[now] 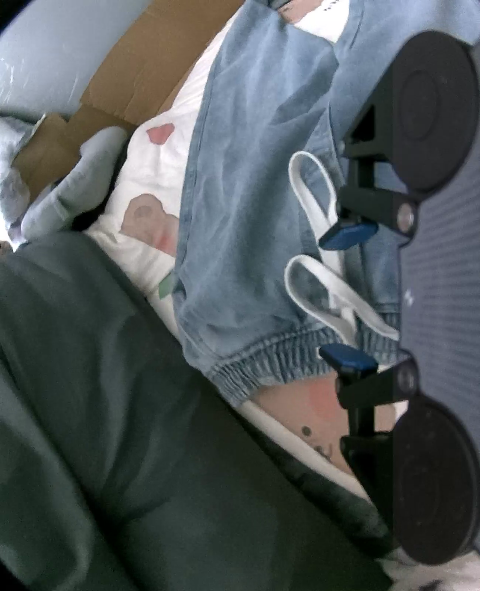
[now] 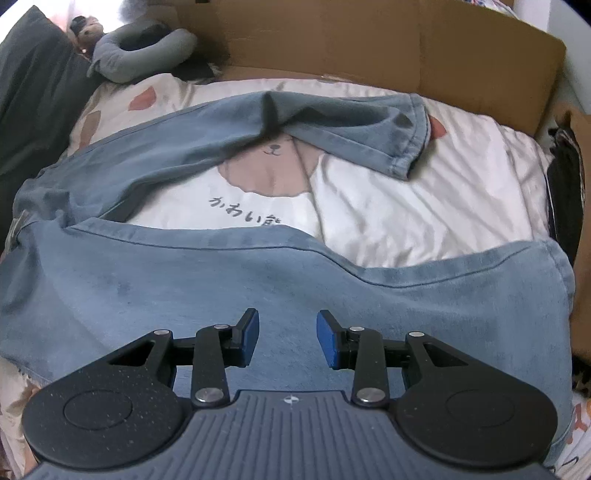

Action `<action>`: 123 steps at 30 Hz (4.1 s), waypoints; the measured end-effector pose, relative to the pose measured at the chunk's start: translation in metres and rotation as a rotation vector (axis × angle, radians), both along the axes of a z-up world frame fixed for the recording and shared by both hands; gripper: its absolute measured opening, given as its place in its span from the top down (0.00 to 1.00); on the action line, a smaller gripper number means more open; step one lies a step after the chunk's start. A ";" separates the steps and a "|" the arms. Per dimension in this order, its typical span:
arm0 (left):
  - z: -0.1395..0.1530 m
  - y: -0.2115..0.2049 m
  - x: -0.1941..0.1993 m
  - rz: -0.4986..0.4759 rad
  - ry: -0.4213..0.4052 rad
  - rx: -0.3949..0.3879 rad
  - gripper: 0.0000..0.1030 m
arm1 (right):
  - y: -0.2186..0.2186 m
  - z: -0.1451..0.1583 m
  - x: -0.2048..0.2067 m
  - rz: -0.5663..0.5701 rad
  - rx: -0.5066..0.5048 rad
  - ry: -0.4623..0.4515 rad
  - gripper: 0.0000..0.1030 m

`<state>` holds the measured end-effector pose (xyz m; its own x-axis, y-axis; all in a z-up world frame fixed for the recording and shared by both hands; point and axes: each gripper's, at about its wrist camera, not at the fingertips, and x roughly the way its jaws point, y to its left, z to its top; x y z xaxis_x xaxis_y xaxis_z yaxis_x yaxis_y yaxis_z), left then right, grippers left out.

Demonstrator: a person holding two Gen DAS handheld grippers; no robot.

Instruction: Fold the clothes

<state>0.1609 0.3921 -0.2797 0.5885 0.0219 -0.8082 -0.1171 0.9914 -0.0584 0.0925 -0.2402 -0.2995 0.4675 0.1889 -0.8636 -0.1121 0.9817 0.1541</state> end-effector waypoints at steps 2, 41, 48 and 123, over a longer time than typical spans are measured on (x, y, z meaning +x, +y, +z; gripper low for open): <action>-0.005 0.002 0.006 0.001 0.005 0.001 0.39 | 0.001 -0.002 0.001 0.006 -0.005 0.003 0.60; 0.031 -0.092 -0.002 -0.202 -0.031 -0.353 0.46 | 0.000 -0.014 0.004 -0.006 0.031 0.015 0.60; 0.040 -0.079 -0.036 -0.105 -0.028 -0.348 0.46 | 0.005 -0.013 0.003 0.011 0.034 0.010 0.60; -0.052 -0.061 -0.143 0.448 -0.085 -0.444 0.74 | 0.175 0.038 0.063 0.485 0.121 -0.048 0.59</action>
<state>0.0174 0.3312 -0.3317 0.6623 -0.0457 -0.7479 -0.4921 0.7261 -0.4802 0.1559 -0.0651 -0.2615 0.3396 0.4915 -0.8019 -0.5611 0.7901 0.2467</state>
